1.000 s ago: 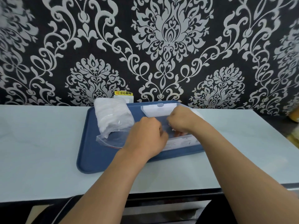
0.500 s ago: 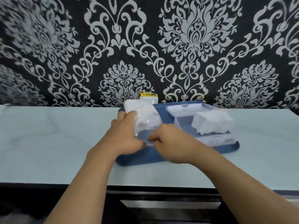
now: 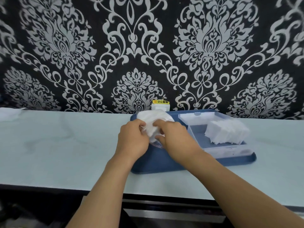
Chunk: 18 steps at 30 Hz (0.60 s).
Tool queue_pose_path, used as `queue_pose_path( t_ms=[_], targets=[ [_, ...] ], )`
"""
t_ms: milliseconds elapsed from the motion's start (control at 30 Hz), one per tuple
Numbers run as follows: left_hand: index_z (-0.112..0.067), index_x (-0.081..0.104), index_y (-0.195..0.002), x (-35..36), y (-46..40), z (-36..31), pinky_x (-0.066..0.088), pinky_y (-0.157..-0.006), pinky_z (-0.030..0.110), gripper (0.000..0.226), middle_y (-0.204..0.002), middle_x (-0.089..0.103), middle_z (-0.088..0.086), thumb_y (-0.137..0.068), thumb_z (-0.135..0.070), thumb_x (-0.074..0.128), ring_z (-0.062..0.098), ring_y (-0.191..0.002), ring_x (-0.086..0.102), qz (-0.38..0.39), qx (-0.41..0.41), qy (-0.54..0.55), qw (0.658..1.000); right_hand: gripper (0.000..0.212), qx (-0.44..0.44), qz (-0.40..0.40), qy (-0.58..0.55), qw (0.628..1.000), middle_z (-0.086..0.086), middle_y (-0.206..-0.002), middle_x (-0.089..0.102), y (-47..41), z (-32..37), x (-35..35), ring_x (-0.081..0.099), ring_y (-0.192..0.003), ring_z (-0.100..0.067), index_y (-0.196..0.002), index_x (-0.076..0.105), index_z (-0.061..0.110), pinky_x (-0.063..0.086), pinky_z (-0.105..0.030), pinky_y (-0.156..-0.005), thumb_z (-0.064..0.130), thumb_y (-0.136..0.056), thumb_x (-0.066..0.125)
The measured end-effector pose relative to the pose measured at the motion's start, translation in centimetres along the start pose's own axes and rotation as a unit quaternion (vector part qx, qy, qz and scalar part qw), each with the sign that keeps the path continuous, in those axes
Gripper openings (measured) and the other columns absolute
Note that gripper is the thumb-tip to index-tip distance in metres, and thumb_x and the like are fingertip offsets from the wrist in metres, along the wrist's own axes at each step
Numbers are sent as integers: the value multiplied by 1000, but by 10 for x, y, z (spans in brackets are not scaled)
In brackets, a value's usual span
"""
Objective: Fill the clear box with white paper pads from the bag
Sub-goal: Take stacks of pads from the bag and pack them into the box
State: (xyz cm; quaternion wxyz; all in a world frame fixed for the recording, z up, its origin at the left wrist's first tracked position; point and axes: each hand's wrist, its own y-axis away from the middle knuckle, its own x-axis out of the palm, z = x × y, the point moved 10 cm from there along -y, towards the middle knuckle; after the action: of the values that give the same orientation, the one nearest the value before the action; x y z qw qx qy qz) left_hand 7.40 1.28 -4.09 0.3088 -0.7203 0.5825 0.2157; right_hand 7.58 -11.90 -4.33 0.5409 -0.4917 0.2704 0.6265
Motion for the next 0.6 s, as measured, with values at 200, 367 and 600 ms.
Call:
queue_pose_path(
  t_ms=[200,367,600],
  targets=[
    [-15,71,-117,2,-7,4,55,-90,42,33,-108,73,6,-91,-5,54,28,-96,67,-15,0,12,1000,25,-32,-19,72,997,-4,-109,59,-7,9,-8,62,-93,-34,-112,68,23,53,-43,-79,17,-90,61],
    [-16,69,-120,5,-11,7,56,-89,39,34,-112,71,4,-91,-7,54,24,-98,66,-8,-7,10,1000,26,-33,-26,95,995,1,-104,46,-3,9,-7,62,-77,-31,-114,66,29,53,-42,-70,31,-89,68],
    [-13,66,-123,8,-14,10,53,-94,38,38,-115,70,6,-88,-1,58,26,-104,65,-2,9,-3,1000,19,-51,-18,-35,998,4,-109,52,4,5,-10,59,-89,-25,-105,69,25,50,-40,-76,24,-86,66]
  ],
)
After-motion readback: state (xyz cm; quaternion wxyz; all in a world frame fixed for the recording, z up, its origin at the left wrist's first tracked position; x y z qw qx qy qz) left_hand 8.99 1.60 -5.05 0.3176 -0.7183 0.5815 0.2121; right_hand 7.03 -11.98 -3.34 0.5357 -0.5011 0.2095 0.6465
